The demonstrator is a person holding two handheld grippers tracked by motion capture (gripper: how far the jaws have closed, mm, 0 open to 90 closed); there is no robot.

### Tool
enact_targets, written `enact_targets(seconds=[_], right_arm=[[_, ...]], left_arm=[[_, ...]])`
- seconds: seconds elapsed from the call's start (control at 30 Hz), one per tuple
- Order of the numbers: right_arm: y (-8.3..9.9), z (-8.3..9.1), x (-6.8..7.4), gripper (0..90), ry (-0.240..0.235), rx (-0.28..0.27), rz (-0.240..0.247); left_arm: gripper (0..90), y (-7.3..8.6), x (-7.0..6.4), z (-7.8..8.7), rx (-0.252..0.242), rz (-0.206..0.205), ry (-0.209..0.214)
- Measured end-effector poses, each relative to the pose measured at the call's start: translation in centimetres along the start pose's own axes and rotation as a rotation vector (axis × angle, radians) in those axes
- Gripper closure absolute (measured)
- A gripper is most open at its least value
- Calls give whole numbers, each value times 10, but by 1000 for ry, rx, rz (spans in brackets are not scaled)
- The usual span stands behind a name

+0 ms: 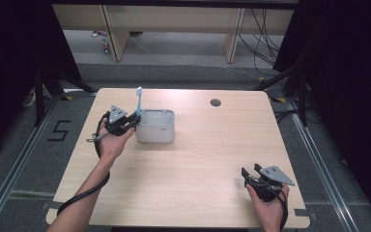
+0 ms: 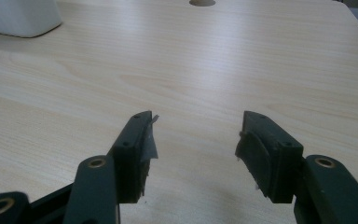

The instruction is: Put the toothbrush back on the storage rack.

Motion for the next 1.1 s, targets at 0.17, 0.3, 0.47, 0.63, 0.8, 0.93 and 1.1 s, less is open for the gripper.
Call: enact_targets(seconds=[0.17, 0.3, 0.47, 0.63, 0.8, 0.93, 1.1], right_arm=[[0, 0, 0, 449, 0, -1, 0], [2, 1, 4, 449, -5, 12, -42], [2, 1, 4, 449, -3, 14, -40], [-1, 0, -1, 449, 3, -6, 4], [-1, 0, -1, 449, 4, -7, 5], [-1, 0, 0, 449, 1, -9, 3], [-1, 0, 0, 449, 2, -8, 3]], left_arm=[[678, -1, 2, 5, -9, 12, -14], [641, -2, 2, 12, -23, 25, -14], [607, -4, 1, 21, -37, 31, -12], [555, -3, 0, 31, -46, 42, 2], [509, -1, -4, 40, -58, 48, 21], [492, 1, -7, 47, -71, 52, 29], [467, 3, -8, 59, -73, 52, 25]])
Point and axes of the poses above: each handheld gripper's, and its own axes: z roughly backward along the jaws, y roughly out of its underside, x roughly to its left, the point moved 10 cm from there along -z, roughly forward along the jaws, and after that the axes turned 3 degrees about -y, right-handed, at the moved point
